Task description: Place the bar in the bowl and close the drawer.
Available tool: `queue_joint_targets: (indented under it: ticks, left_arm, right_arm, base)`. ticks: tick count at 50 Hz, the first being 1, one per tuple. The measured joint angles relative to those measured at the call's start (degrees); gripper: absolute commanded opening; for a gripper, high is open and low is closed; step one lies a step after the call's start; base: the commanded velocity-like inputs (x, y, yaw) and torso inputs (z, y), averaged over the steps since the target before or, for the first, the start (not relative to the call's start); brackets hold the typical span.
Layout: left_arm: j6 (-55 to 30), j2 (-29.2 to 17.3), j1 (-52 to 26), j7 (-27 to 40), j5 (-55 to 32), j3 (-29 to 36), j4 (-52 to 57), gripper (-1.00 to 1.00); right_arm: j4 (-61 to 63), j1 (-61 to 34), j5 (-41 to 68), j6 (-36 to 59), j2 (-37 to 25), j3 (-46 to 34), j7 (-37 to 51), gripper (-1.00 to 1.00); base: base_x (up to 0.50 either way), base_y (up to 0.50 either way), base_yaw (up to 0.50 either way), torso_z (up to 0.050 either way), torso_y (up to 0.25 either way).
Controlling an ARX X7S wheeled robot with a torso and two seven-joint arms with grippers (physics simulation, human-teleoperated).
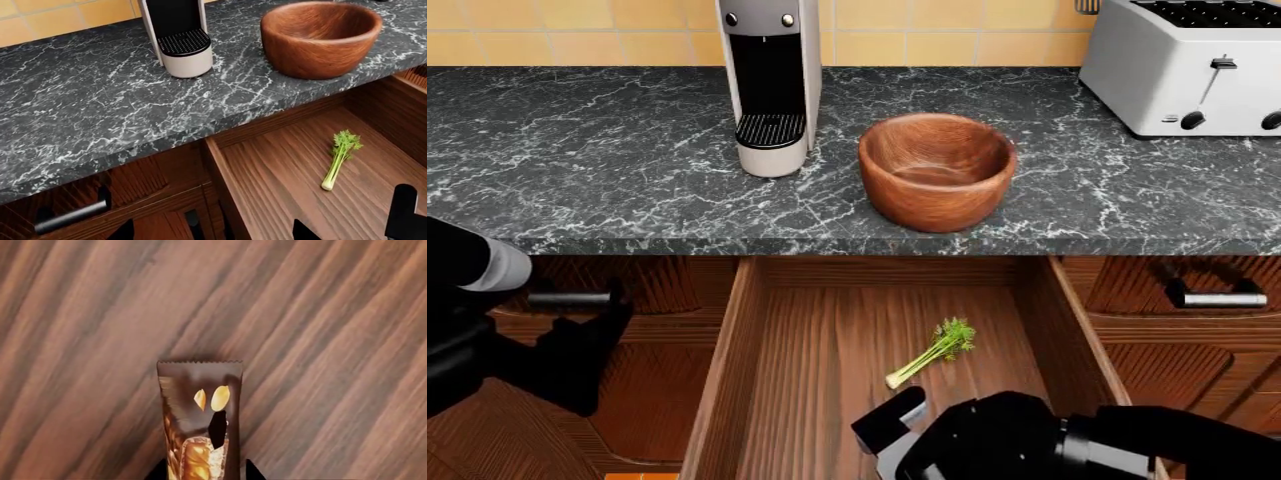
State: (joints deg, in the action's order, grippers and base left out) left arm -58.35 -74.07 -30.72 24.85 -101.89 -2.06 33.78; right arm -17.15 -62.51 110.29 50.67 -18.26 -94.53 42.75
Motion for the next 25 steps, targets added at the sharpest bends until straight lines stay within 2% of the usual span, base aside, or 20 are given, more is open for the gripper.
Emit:
queue_joint_targets:
  ticks: [13, 25]
  left_arm:
    - [-0.2, 0.2, -0.1, 0.1, 0.1, 0.1, -0.1, 1.0]
    - [-0.4, 0.2, -0.8, 0.7, -0.5, 0.5, 0.0, 1.0]
  right_arm:
    - [1.3, -0.2, 0.1, -0.5, -0.5, 0.2, 0.6, -1.0]
    - [10.4, -4.3, 4.2, -1.1, -4.0, 3.6, 5.5, -1.0]
  base:
    - [0.0, 0.0, 0.0, 0.0, 0.0]
    - [0.0, 0.0, 0.0, 0.0, 0.0]
